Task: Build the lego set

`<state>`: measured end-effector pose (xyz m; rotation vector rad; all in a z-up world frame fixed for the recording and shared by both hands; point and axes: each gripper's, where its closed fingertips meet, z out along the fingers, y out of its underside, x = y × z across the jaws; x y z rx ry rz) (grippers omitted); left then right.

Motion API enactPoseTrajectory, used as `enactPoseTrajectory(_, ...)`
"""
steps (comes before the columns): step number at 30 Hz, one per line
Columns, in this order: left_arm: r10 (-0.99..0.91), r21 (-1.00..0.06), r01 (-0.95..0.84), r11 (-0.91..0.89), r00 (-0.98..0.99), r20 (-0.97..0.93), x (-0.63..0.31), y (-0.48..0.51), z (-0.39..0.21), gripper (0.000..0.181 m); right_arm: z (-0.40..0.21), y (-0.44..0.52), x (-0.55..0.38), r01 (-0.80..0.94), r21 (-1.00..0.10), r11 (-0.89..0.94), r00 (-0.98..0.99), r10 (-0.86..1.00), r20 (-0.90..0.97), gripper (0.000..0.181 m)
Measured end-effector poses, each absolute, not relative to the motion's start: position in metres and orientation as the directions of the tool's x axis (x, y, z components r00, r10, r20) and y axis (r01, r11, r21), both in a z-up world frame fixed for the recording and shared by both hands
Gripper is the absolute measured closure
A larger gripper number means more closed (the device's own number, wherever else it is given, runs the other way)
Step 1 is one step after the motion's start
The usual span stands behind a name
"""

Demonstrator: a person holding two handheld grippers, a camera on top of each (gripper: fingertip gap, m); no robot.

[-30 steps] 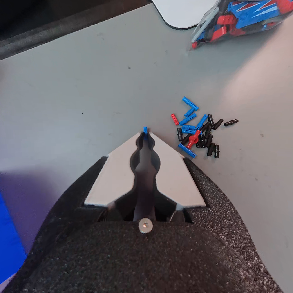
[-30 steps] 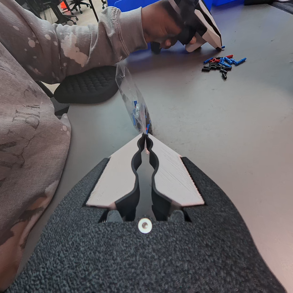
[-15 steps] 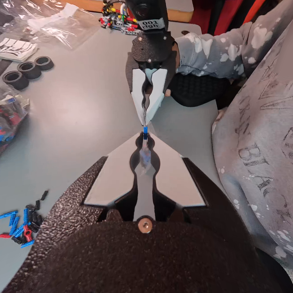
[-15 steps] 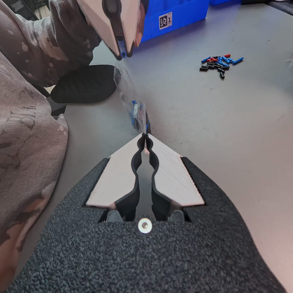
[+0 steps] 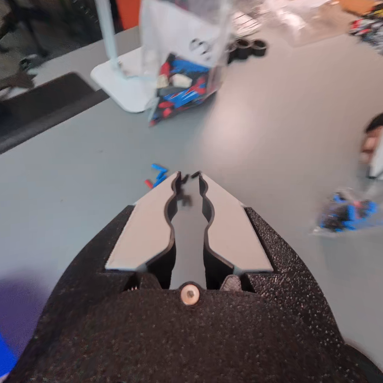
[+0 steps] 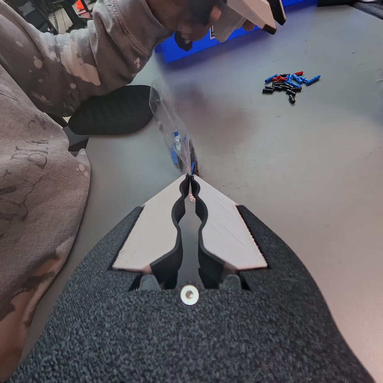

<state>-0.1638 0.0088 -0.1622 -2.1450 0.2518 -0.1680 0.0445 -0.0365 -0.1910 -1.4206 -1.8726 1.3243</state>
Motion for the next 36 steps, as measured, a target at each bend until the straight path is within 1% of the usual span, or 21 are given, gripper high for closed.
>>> enactPoseTrajectory(1, -0.177, -0.818, -0.077, -0.57, 0.984, 0.031, -0.184, 0.01, -0.175, 0.162, -0.191, -0.037, 0.045, 0.485, -0.874, 0.014, -0.376, 0.906, -0.194, 0.181)
enactPoseTrajectory(3, -0.104, -0.78, -0.008, -0.625, 0.992, 0.072, -0.205, 0.009, -0.199, 0.159, -0.191, -0.036, 0.045, 0.485, -0.875, 0.013, -0.376, 0.906, -0.194, 0.181)
enactPoseTrajectory(8, -0.109, -0.711, -0.046, -0.702, 0.993, 0.044, -0.21, 0.007, -0.23, 0.159, -0.191, -0.036, 0.044, 0.488, -0.873, 0.007, -0.373, 0.906, -0.201, 0.181)
enactPoseTrajectory(11, -0.13, -0.707, -0.032, -0.706, 0.988, 0.085, -0.2, 0.009, -0.234, 0.161, -0.191, -0.036, 0.045, 0.485, -0.875, 0.008, -0.374, 0.906, -0.199, 0.181)
enactPoseTrajectory(14, -0.128, -0.686, -0.068, -0.725, 0.991, 0.036, -0.203, 0.009, -0.239, 0.165, -0.191, -0.036, 0.045, 0.485, -0.874, 0.008, -0.376, 0.905, -0.201, 0.181)
enactPoseTrajectory(20, -0.144, -0.679, -0.084, -0.729, 0.989, 0.033, -0.204, 0.006, -0.24, 0.174, -0.191, -0.037, 0.046, 0.488, -0.873, 0.011, -0.38, 0.903, -0.201, 0.181)
enactPoseTrajectory(22, -0.14, -0.675, -0.104, -0.731, 0.99, -0.001, -0.209, 0.003, -0.239, 0.175, -0.191, -0.037, 0.046, 0.488, -0.873, 0.013, -0.381, 0.903, -0.199, 0.18)
enactPoseTrajectory(24, -0.138, -0.699, -0.106, -0.707, 0.99, -0.011, -0.21, 0.003, -0.229, 0.176, -0.191, -0.037, 0.046, 0.488, -0.873, 0.015, -0.38, 0.904, -0.197, 0.18)
enactPoseTrajectory(25, -0.165, -0.735, -0.094, -0.672, 0.986, 0.025, -0.202, 0.004, -0.217, 0.176, -0.191, -0.037, 0.046, 0.488, -0.873, 0.014, -0.379, 0.904, -0.197, 0.18)
enactPoseTrajectory(26, -0.241, -0.787, -0.09, -0.61, 0.968, 0.076, -0.183, 0.004, -0.197, 0.176, -0.191, -0.037, 0.046, 0.489, -0.872, 0.013, -0.378, 0.904, -0.198, 0.18)
enactPoseTrajectory(28, -0.451, -0.877, -0.098, -0.47, 0.881, 0.143, -0.13, -0.004, -0.151, 0.176, -0.192, -0.036, 0.045, 0.492, -0.871, 0.01, -0.374, 0.906, -0.201, 0.18)
enactPoseTrajectory(30, -0.631, -0.918, -0.163, -0.361, 0.767, 0.112, -0.078, -0.023, -0.118, 0.176, -0.192, -0.035, 0.045, 0.494, -0.87, 0.005, -0.368, 0.907, -0.203, 0.18)
enactPoseTrajectory(33, -0.783, -0.91, -0.305, -0.28, 0.621, 0.033, -0.018, -0.051, -0.108, 0.175, -0.192, -0.035, 0.044, 0.492, -0.871, 0.005, -0.365, 0.909, -0.201, 0.18)
enactPoseTrajectory(36, -0.836, -0.863, -0.41, -0.294, 0.547, 0.025, 0.009, -0.063, -0.123, 0.175, -0.192, -0.035, 0.044, 0.492, -0.871, 0.007, -0.364, 0.91, -0.198, 0.18)
